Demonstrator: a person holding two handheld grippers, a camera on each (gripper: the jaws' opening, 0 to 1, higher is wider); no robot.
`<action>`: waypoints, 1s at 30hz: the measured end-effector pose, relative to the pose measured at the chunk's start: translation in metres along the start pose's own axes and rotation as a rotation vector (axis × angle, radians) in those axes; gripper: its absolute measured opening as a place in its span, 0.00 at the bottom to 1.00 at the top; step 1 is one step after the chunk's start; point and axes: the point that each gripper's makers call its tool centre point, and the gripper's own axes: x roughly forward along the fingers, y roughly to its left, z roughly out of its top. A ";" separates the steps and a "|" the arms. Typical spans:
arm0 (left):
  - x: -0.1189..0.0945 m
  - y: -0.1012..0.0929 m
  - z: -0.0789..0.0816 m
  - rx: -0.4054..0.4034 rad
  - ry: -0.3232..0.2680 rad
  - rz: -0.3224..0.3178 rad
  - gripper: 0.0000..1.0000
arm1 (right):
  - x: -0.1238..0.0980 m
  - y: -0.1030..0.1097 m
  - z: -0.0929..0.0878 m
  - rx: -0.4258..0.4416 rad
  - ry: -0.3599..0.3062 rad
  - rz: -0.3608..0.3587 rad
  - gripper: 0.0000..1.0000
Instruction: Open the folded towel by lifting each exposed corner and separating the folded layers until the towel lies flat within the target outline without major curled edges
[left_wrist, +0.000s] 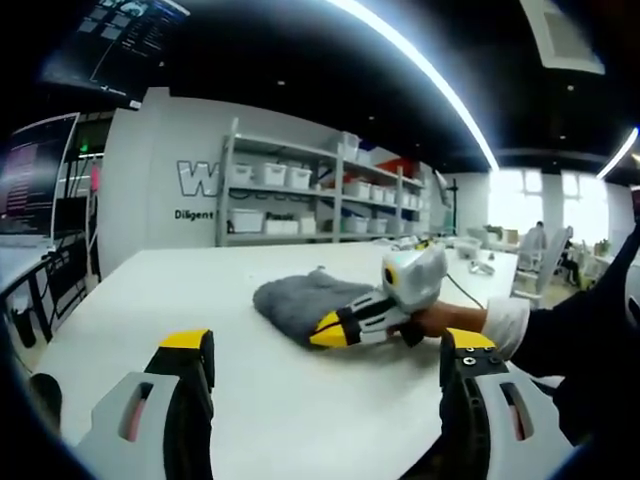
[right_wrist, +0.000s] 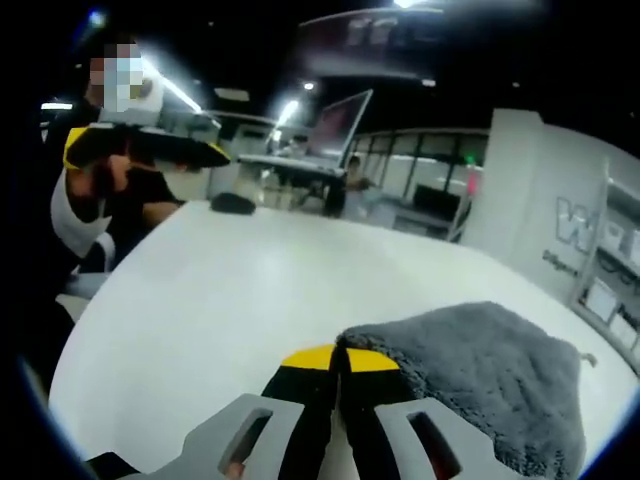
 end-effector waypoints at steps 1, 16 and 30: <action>0.000 0.001 0.000 0.007 0.002 0.005 0.92 | 0.001 0.000 0.000 -0.003 0.000 -0.001 0.00; 0.000 0.003 -0.002 0.011 0.010 0.011 0.91 | 0.002 0.000 -0.001 -0.039 0.009 -0.001 0.00; -0.007 0.014 0.002 0.023 -0.004 0.033 0.88 | -0.008 0.004 -0.006 -0.036 0.010 0.030 0.10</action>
